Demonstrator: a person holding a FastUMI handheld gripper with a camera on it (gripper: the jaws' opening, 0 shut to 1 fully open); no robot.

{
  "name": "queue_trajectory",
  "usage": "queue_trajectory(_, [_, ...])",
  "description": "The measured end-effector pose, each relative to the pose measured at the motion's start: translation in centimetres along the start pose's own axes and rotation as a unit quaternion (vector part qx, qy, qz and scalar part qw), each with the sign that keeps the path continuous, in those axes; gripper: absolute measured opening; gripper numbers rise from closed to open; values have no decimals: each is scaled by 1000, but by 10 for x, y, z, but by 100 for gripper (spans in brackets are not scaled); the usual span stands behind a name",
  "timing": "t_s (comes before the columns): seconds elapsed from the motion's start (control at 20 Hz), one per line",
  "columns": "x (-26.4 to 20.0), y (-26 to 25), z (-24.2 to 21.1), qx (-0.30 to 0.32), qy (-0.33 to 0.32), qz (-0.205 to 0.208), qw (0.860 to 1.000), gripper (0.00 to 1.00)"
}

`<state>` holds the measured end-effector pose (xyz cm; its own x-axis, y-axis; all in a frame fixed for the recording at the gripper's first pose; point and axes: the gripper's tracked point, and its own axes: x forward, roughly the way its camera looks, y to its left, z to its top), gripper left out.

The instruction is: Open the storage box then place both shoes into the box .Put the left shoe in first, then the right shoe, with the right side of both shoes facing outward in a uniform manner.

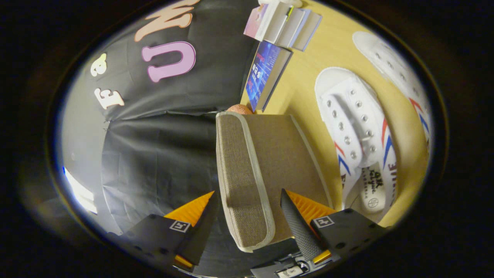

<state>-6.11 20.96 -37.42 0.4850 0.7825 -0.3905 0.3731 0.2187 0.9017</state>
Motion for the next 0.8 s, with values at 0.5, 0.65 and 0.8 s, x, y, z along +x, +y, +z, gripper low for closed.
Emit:
queue_trajectory(0.5, [-25,31,-5,31,1,52,998,65])
queue_trajectory(0.65, [-31,32,-3,19,-10,39,999,48])
queue_trajectory(0.8, [-25,31,-18,-3,14,27,1000,31])
